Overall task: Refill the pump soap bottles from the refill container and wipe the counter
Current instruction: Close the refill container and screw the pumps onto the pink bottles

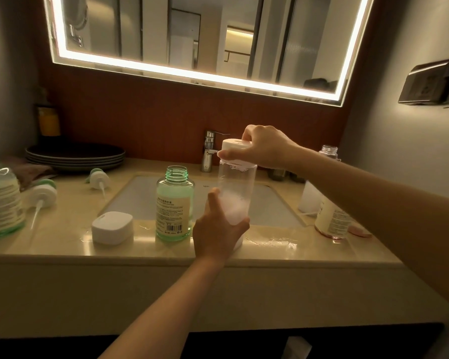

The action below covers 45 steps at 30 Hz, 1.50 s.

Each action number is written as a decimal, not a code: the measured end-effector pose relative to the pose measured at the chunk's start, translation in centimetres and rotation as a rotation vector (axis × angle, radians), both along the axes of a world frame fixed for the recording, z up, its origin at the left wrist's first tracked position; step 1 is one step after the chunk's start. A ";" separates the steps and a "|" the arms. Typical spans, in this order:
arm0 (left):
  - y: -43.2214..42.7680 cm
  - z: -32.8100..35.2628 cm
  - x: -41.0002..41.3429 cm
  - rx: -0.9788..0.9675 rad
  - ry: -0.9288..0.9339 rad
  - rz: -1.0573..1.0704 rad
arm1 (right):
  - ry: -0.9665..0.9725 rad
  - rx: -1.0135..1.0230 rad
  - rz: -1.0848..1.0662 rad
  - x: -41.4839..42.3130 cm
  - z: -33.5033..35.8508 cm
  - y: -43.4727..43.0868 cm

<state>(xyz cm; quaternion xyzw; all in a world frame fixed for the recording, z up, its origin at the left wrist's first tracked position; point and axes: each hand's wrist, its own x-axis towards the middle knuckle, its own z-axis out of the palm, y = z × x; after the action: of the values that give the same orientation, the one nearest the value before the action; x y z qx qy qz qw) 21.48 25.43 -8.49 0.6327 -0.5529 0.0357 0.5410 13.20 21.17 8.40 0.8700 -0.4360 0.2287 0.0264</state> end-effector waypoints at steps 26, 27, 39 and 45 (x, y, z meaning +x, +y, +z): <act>0.3 0.1 -0.1 0.000 0.011 0.001 | 0.190 -0.222 -0.158 0.3 0.2 0.5; 0.3 0.2 -0.2 0.003 0.010 0.005 | 0.200 -0.245 -0.184 0.5 0.2 0.7; 0.8 0.3 0.7 0.007 -0.001 -0.035 | 0.074 -0.233 -0.148 0.1 -0.4 1.2; 3.7 0.1 2.9 -0.040 0.047 -0.082 | -0.402 -0.102 0.039 -0.6 -0.8 1.4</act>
<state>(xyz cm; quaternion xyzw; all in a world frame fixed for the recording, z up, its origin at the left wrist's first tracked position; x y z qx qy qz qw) 24.42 29.13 -8.40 0.5992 -0.5647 0.0098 0.5674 12.56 22.60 7.63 0.8125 -0.4035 0.4201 -0.0216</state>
